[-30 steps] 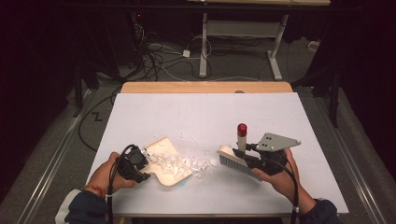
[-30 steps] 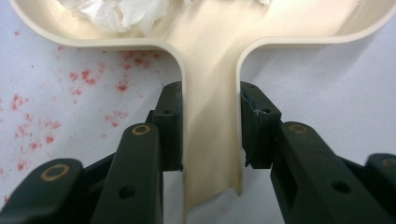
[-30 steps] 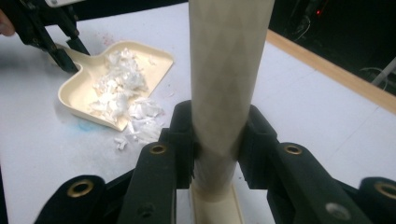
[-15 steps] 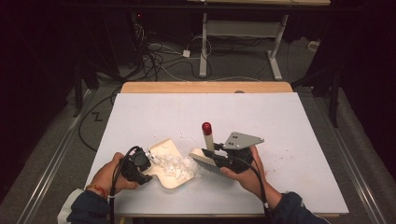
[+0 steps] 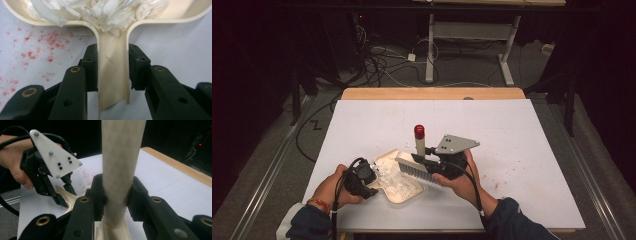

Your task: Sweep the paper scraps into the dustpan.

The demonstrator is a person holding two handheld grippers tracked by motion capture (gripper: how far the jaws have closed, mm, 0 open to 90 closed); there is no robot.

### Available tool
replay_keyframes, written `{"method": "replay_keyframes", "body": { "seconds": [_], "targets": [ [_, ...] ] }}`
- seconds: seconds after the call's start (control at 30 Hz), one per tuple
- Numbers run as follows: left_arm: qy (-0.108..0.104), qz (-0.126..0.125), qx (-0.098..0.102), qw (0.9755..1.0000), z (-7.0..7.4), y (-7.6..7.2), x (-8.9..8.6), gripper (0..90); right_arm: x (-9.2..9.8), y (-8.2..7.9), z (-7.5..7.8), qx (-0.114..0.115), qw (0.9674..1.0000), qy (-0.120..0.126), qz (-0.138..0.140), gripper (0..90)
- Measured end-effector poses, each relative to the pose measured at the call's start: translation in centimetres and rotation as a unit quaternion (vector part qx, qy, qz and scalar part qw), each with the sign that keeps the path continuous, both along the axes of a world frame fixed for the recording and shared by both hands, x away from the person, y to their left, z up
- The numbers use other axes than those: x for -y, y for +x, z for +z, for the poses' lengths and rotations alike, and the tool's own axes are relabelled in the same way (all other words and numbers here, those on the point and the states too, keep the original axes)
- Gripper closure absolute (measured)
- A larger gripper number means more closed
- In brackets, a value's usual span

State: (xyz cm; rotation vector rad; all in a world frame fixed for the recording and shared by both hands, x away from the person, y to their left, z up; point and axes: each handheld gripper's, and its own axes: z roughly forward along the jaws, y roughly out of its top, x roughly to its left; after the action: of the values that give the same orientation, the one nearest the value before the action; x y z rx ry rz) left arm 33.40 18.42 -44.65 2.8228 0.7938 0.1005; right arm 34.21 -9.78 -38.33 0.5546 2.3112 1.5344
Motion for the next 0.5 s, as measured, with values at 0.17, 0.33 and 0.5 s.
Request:
{"method": "replay_keyframes", "body": {
  "seconds": [0.17, 0.33, 0.5],
  "targets": [
    [-0.003, 0.003, -0.003, 1.0, 0.0, -0.2, -0.2, 62.6, 2.9, -0.1, 1.0, -0.003, 0.9999, -0.001, -0.013, 71.0],
    [0.004, -0.003, -0.006, 1.0, 0.0, -0.5, -0.4, 62.6, 5.9, -1.1, 1.4, -0.007, 0.9997, -0.018, -0.014, 71.1],
    [0.013, -0.007, -0.006, 0.9999, 0.1, -0.8, -0.2, 62.7, 8.3, -2.4, 1.3, -0.014, 0.9992, -0.036, -0.008, 71.1]
  ]
}}
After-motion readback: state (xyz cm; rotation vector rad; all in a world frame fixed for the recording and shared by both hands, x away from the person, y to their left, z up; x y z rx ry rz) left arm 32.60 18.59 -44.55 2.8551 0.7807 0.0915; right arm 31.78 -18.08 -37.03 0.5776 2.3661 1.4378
